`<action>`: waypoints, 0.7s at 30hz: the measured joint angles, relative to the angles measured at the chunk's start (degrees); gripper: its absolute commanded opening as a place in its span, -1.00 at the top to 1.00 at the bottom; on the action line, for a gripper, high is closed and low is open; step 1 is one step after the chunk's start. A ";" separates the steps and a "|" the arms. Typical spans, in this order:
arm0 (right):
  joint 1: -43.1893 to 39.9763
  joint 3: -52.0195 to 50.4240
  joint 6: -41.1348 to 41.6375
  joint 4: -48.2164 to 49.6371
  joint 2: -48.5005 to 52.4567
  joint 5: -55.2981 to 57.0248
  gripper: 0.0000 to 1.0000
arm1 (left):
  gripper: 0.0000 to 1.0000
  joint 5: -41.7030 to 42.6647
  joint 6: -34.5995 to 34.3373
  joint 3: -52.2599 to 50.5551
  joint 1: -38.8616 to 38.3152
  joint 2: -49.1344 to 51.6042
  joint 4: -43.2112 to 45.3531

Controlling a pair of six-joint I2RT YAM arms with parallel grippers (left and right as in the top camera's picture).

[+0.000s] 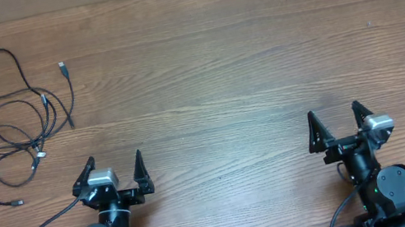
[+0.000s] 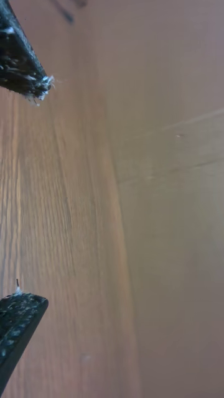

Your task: Untangle cables

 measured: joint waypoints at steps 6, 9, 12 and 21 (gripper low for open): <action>0.00 0.00 -8.15 -0.26 0.00 -0.90 -1.00 | -0.99 0.00 0.00 0.00 0.00 0.00 0.02; -0.02 0.00 -9.66 -0.22 0.00 -1.03 -0.99 | -0.99 0.00 0.00 0.00 0.00 0.00 0.00; 0.00 0.00 -10.36 -0.22 0.00 -1.27 -1.00 | -0.99 0.00 0.00 0.00 0.00 0.00 0.00; 0.00 0.00 -11.23 -0.20 0.00 -1.29 -1.00 | -0.99 0.00 0.00 0.00 0.00 0.00 0.00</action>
